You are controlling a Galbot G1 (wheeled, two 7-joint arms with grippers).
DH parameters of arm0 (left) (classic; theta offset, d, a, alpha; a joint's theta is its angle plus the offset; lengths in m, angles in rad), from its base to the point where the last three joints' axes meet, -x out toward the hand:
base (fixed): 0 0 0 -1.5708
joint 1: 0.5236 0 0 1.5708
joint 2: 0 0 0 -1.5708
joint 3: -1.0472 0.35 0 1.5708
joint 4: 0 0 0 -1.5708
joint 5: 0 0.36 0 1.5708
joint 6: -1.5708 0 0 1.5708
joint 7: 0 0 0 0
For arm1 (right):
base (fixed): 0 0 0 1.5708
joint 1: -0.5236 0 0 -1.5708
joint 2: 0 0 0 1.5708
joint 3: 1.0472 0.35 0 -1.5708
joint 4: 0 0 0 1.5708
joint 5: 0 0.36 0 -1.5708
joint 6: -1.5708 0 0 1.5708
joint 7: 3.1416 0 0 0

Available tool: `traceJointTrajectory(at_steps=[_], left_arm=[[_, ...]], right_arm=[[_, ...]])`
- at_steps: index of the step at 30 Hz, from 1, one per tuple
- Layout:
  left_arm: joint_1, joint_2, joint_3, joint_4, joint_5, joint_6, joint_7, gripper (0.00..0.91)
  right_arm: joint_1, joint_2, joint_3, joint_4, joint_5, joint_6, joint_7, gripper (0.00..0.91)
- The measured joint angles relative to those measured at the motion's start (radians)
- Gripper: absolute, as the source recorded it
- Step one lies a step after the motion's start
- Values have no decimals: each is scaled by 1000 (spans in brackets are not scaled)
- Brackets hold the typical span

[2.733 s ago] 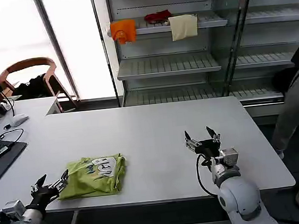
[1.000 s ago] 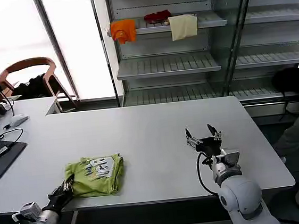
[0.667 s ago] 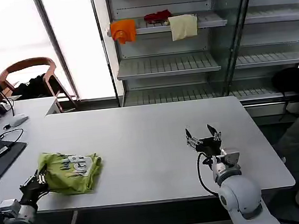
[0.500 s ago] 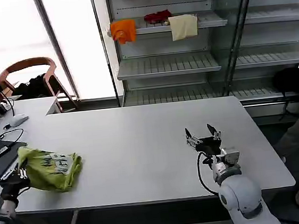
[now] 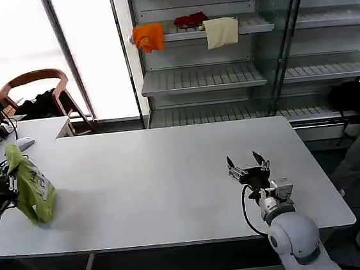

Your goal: Fold and organize the clothes.

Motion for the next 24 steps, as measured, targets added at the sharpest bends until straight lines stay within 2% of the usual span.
traceJointTrajectory(at_steps=[4,11,12,13,14,15,16,24], left_arm=[[1,-23,115,-20,118,1,16,20],[-26,-130,355,-50,292,31,19,30],[-31,-139,384,-55,303,40,17,161],[-38,-147,411,-62,310,50,14,262],[-44,-155,441,-69,313,62,10,322],[-51,-161,465,-75,313,74,7,453],[-58,-168,491,-82,310,88,1,907],[-102,-218,633,-106,231,180,-71,907]], right_arm=[[-11,-5,13,1,1,2,0,907],[-27,-11,22,11,0,0,5,907],[-28,-10,22,13,0,0,6,907],[-29,-9,21,16,-1,-1,6,907],[-29,-9,19,18,-2,-3,7,907],[-29,-8,18,19,-3,-4,8,907],[-29,-8,17,21,-4,-5,9,907],[-31,-2,-1,40,-5,-24,4,907]])
